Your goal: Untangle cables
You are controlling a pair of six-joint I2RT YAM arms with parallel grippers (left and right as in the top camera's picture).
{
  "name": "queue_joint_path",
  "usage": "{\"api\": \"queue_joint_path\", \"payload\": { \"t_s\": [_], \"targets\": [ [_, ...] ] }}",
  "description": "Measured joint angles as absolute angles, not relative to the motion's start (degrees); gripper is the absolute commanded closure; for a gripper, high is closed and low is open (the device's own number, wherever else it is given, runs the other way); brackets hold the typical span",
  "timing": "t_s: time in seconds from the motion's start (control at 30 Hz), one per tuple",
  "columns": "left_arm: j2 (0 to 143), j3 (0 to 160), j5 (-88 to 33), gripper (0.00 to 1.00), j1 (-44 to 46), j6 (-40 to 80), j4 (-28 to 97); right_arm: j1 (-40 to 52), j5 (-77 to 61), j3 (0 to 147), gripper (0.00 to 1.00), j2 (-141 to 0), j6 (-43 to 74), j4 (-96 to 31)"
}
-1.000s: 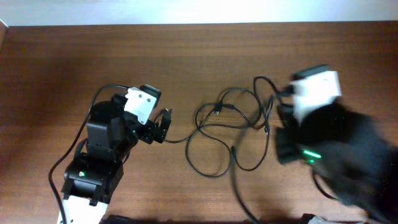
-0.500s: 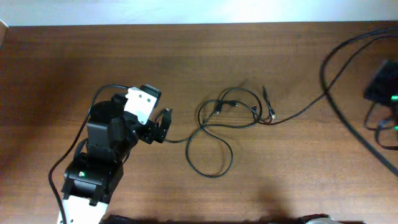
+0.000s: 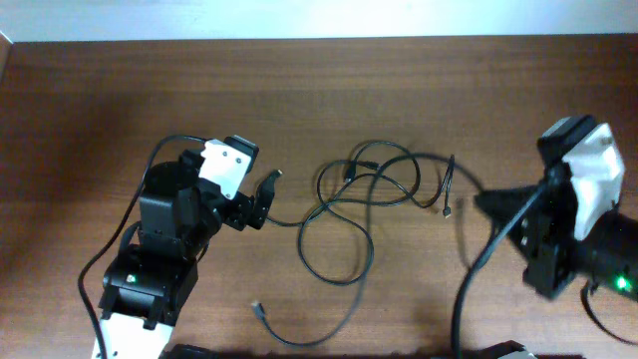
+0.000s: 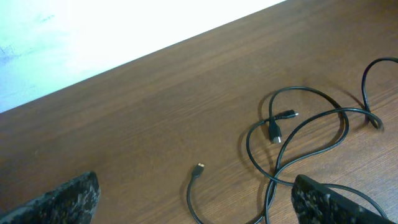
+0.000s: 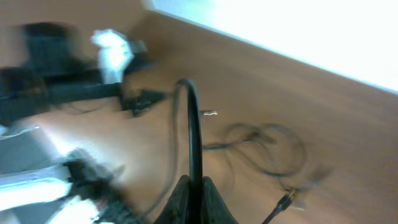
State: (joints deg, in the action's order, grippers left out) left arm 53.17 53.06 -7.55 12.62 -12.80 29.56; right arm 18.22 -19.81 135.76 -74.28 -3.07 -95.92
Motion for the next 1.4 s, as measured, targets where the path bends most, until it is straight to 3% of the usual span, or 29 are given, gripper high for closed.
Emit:
{"api": "queue_joint_path", "payload": {
  "t_s": [0.2, 0.33, 0.67, 0.8, 0.93, 1.0, 1.03, 1.07, 1.2, 1.4],
  "targets": [
    [53.1, 53.1, -7.5, 0.01, 12.6, -12.8, 29.6, 18.0, 19.0, 135.2, 0.96, -82.7, -1.0, -71.2],
    [53.3, 53.1, -7.6, 0.01, 12.6, -12.8, 29.6, 7.6, 32.7, 135.2, 0.96, -85.2, 0.6, -70.4],
    [53.3, 53.1, -7.5, 0.01, 12.6, -12.8, 31.8, -41.5, 0.5, 135.1, 0.96, -108.1, 13.9, -77.0],
    [53.3, 53.1, -7.6, 0.01, 12.6, -12.8, 32.8, -49.8, -11.5, 135.6, 0.96, -117.1, 14.5, -81.1],
    [53.3, 53.1, -7.6, 0.01, 12.6, -12.8, 33.1, -50.6, -12.7, 135.5, 0.96, -134.6, 13.1, -92.6],
    [53.3, 53.1, -7.6, 0.01, 12.6, -12.8, 33.2, -50.7, -12.1, 135.4, 0.41, -141.8, 12.9, -94.8],
    [53.3, 53.1, -7.6, 0.01, 12.6, -12.8, 33.2, -50.7, -11.9, 135.2, 0.32, -142.3, 12.7, -95.0],
    [53.3, 53.1, -7.6, 0.01, 12.6, -12.8, 33.3, -50.7, -12.4, 135.2, 0.28, -142.3, 12.7, -95.6],
    [53.3, 53.1, -7.6, 0.01, 12.6, -12.8, 33.6, -50.9, -17.6, 135.2, 0.28, -142.3, 8.6, -97.1],
    [53.3, 53.1, -7.6, 0.01, 12.6, -12.9, 33.8, -50.9, -36.7, 141.2, 0.24, -135.6, -1.9, -97.1]
  ]
}}
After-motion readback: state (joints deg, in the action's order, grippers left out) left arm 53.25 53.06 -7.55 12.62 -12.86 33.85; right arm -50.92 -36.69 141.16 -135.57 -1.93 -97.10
